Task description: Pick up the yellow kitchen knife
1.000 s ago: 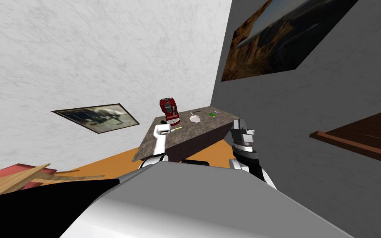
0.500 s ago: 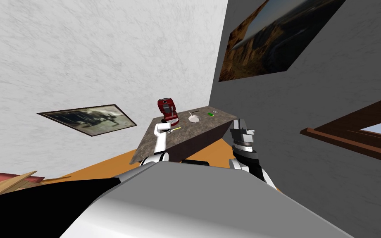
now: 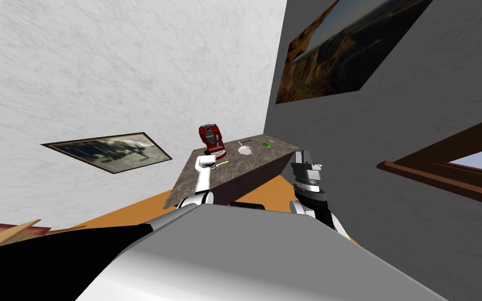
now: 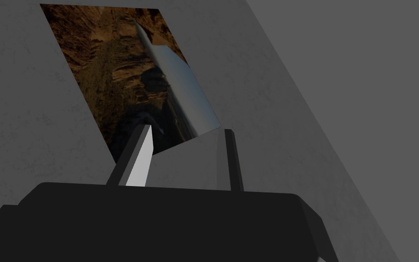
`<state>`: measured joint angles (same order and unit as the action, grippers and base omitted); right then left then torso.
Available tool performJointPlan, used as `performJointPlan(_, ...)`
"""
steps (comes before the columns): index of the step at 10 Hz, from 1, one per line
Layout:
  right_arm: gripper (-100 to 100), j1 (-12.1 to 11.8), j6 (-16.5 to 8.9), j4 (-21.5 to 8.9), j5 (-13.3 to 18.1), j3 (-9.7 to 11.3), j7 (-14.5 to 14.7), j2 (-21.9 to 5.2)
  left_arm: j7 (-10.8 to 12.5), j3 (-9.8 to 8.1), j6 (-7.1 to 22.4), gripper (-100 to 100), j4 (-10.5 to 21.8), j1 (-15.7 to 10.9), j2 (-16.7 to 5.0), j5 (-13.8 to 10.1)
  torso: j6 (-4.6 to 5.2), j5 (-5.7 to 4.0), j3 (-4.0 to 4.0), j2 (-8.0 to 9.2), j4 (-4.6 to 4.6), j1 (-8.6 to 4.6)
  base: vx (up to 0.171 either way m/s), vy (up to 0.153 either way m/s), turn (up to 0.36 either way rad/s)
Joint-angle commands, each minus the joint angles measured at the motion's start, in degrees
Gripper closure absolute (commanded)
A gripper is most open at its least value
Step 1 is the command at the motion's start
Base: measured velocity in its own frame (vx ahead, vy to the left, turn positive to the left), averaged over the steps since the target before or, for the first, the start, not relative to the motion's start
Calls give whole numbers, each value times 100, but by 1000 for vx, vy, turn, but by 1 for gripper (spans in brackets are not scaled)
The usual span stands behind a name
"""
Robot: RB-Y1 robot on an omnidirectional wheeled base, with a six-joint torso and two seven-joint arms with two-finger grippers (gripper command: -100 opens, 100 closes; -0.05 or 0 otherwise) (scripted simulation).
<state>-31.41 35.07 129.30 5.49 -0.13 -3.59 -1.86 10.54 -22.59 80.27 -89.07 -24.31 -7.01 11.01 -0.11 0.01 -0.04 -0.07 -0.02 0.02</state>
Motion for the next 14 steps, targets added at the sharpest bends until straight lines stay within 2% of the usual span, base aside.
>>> performJointPlan(1,0,0,0,0,0,0,0,0,14,10,-171,-100,119,39,4,-16,0,0,0,0,0,0,38,7,23)
performJointPlan(2,0,0,0,0,0,0,0,0,25,18,-293,-100,216,65,6,-27,0,0,-4,-6,-1,1,42,11,19)
performJointPlan(3,0,0,0,0,0,0,0,0,12,12,-188,-100,135,49,3,-22,0,0,-6,-9,-2,2,0,0,0)
performJointPlan(4,0,0,0,0,0,0,0,0,13,13,-206,100,140,51,3,-24,1,-1,-1,0,0,-2,0,0,0)
performJointPlan(8,0,0,0,0,0,0,0,0,13,13,-204,100,140,51,3,-23,1,-1,3,6,1,-2,0,0,0)
performJointPlan(10,0,0,0,0,0,0,0,0,18,35,-155,-100,182,-29,-66,-32,1,-1,3,6,1,-2,-65,0,-18)
performJointPlan(11,0,2,0,0,0,0,0,0,21,47,-123,-100,209,-79,-110,-38,2,-1,22,43,8,-3,-203,-23,-43)
performJointPlan(14,0,4,-1,0,0,1,0,0,40,113,131,-100,427,-441,-443,-79,2,-1,52,90,21,5,-210,22,-96)
